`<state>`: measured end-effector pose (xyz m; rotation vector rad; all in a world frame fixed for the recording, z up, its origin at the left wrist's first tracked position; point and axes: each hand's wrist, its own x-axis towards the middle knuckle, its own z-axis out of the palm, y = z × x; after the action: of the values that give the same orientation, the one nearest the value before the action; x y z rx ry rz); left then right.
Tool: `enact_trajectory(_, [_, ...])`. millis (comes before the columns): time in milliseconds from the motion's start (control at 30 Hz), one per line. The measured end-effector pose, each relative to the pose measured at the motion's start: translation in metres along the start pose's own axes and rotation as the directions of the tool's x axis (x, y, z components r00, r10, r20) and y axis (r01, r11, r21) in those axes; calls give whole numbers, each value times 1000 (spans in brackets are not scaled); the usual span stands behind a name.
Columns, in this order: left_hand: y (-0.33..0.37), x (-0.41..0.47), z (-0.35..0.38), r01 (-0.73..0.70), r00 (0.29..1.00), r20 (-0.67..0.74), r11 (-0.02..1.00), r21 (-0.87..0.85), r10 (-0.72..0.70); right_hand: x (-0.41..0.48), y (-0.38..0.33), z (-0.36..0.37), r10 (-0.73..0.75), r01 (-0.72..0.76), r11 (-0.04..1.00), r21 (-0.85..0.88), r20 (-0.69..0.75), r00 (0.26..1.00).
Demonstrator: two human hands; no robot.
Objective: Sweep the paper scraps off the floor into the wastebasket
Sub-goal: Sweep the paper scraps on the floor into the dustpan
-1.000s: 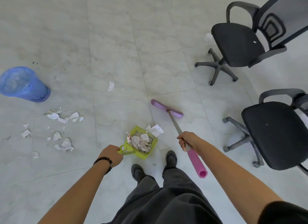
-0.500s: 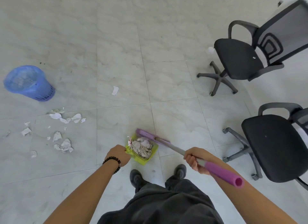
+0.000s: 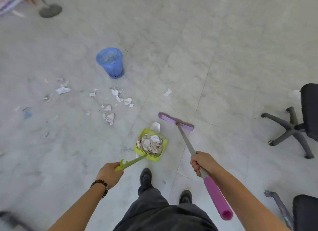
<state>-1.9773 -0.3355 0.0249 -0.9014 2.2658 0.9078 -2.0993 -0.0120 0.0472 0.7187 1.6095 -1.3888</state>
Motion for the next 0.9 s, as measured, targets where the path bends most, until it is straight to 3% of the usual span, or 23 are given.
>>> enact_trajectory(267, [-61, -74, 33, 185, 958, -169, 950, -252, -232, 22, 2, 28, -121, 156, 951, -266, 142, 982])
enact_trajectory(433, [-98, -93, 36, 236, 939, -179, 930, -281, -293, 30, -6, 69, -156, 189, 944, -270, 140, 978])
enact_trajectory(733, [-164, -69, 19, 284, 949, -70, 930, -234, -308, 72, -19, 127, -115, 111, 981, -162, -17, 993])
enact_trajectory(900, [-188, -48, 0, 310, 947, -52, 944, -110, -317, 94, 11, 143, 19, -42, 961, -275, -84, 996])
